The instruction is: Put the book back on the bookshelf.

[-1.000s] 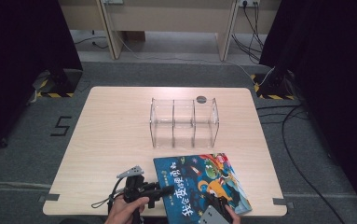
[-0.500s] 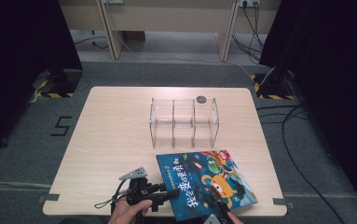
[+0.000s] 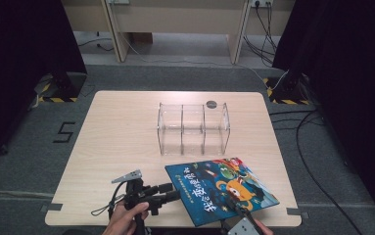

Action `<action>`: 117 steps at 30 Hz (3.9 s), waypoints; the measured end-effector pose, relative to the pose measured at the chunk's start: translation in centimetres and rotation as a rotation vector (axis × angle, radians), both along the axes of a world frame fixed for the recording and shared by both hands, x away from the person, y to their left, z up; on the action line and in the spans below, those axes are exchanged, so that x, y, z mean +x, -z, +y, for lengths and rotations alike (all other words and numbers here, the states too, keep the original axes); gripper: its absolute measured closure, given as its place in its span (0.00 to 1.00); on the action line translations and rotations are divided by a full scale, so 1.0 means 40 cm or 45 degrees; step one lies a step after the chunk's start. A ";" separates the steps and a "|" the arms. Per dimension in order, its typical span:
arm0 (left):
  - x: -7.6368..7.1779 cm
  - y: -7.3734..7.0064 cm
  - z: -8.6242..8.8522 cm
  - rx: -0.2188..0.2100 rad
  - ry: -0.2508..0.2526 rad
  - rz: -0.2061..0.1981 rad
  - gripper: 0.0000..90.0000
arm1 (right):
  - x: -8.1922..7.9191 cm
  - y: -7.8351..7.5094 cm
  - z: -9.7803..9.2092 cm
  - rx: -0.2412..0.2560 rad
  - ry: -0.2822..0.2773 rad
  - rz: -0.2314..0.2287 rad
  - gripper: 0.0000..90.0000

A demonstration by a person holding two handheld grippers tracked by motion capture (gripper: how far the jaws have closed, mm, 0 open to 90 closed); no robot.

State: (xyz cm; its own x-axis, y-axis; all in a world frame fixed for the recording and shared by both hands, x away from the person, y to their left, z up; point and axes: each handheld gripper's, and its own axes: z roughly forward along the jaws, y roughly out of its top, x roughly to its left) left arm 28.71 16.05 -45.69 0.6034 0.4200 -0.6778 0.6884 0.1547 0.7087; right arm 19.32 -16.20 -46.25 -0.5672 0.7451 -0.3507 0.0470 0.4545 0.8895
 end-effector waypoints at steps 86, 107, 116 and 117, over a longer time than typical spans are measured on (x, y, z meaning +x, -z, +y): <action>0.054 0.069 0.031 0.659 -0.108 -0.254 0.29 | 0.034 -0.110 -0.270 0.520 0.210 -0.065 0.90; 0.067 0.084 0.035 0.712 -0.047 -0.204 0.29 | 0.070 -0.064 -0.279 0.509 0.215 0.022 0.88; 0.071 0.098 0.029 0.831 0.006 -0.181 0.27 | 0.080 -0.050 -0.281 0.511 0.211 0.043 0.87; 0.071 0.100 0.029 0.841 -0.001 -0.179 0.25 | 0.081 -0.049 -0.281 0.505 0.215 0.047 0.87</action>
